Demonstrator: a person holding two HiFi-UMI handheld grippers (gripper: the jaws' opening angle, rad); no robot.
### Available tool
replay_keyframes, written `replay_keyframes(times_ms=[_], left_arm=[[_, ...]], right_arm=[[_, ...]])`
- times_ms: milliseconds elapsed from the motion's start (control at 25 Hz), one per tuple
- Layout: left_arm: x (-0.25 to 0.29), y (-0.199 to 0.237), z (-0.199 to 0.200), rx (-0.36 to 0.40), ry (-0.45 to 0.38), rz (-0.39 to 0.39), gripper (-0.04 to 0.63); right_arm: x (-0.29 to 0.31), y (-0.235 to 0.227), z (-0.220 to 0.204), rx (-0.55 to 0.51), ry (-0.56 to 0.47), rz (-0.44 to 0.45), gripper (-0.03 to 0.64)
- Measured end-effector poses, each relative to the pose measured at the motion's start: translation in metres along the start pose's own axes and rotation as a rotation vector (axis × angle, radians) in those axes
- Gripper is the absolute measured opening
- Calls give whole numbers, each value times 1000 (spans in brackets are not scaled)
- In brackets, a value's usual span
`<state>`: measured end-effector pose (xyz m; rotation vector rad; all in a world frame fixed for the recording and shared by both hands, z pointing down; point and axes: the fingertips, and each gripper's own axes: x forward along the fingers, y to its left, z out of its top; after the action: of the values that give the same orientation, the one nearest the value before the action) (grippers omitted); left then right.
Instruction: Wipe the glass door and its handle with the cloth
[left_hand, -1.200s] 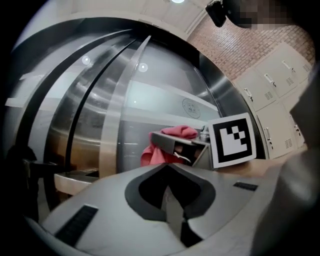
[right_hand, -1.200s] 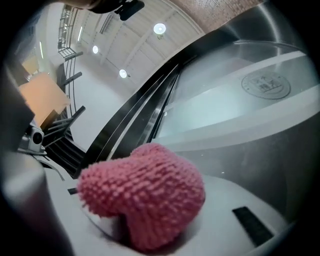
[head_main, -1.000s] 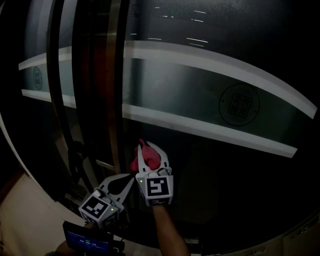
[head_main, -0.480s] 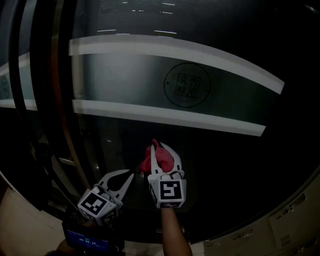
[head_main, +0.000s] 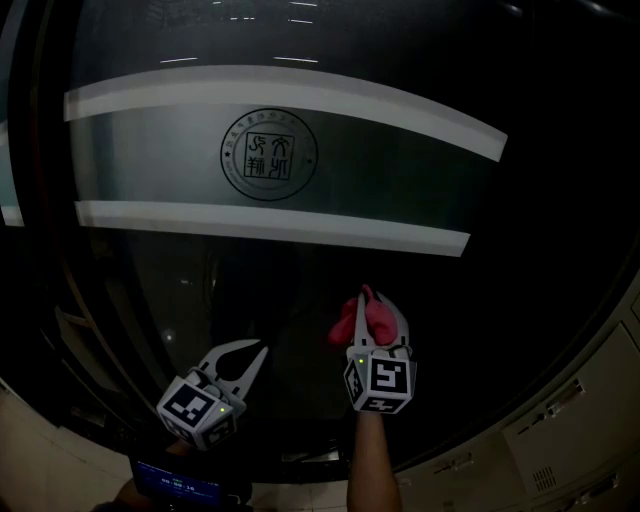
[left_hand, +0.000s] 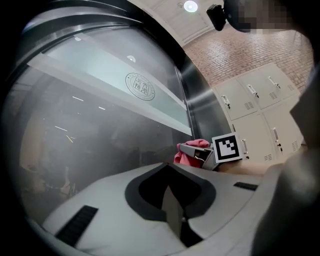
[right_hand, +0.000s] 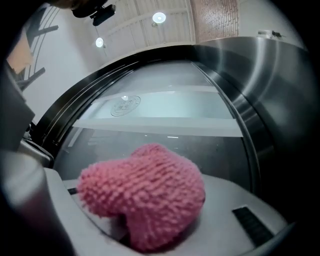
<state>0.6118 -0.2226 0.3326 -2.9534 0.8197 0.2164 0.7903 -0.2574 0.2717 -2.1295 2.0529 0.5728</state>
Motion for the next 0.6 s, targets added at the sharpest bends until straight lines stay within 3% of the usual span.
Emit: replay_keyframes(times_ms=[160,360,480,600], left_arm=[[4,-2,-7,2,16,17,14],[-13,20,-5,10,17,77,14],[-32,40,-7,38,37,127,14],[-61,66,-8,52,56,187,14]], right_arm=[[1,-22,-12,-1,20,-9,51],[-3,-7,-7,6,0,-12,51],[-5,46,5,27,-54,53,51],[2,131,16,45,-93,193,51]])
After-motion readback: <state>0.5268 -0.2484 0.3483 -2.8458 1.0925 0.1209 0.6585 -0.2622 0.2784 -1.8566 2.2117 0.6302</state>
